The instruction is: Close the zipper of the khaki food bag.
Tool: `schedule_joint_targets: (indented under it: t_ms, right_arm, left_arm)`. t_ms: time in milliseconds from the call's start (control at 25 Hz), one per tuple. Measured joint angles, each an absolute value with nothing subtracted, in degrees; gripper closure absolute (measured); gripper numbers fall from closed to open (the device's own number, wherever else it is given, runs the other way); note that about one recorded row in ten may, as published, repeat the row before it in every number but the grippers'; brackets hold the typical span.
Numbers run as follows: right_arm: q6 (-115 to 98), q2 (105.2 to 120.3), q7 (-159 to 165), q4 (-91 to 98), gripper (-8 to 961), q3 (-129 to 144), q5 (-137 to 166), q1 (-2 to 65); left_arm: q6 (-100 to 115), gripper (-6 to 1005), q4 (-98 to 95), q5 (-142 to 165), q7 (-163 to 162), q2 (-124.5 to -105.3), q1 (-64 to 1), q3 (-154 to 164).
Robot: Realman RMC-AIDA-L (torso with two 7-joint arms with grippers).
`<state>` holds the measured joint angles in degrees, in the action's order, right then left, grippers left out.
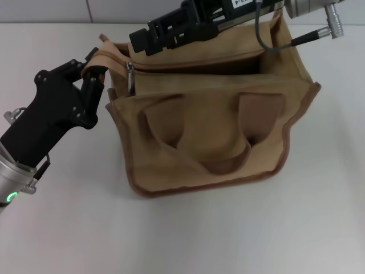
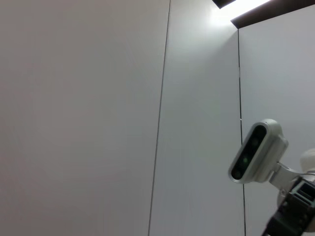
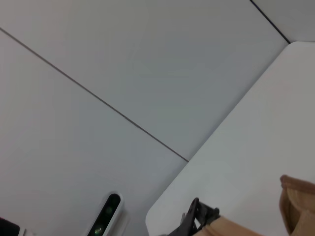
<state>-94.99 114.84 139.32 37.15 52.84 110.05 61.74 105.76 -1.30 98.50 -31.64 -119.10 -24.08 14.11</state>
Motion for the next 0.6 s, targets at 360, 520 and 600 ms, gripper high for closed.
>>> schedule_joint_targets:
  t_ms: [360,520,600]
  right_arm:
    - [-95.6,115.14,139.1,37.3,466,53.5,110.4,61.5]
    - [-95.4,115.24,139.1,37.3,466,53.7,110.6,61.7]
    - [-95.4,115.25,138.9,37.2,466,53.7,110.6,61.7]
  left_arm:
    - [105.6,965,-0.5,98.4,-31.6,-119.10,-25.6,13.1]
    - [105.6,965,0.1,98.4,-31.6,-119.15,-26.3,13.1]
    - [105.7,965,0.2,98.4,-31.6,-119.16,-26.5,12.9]
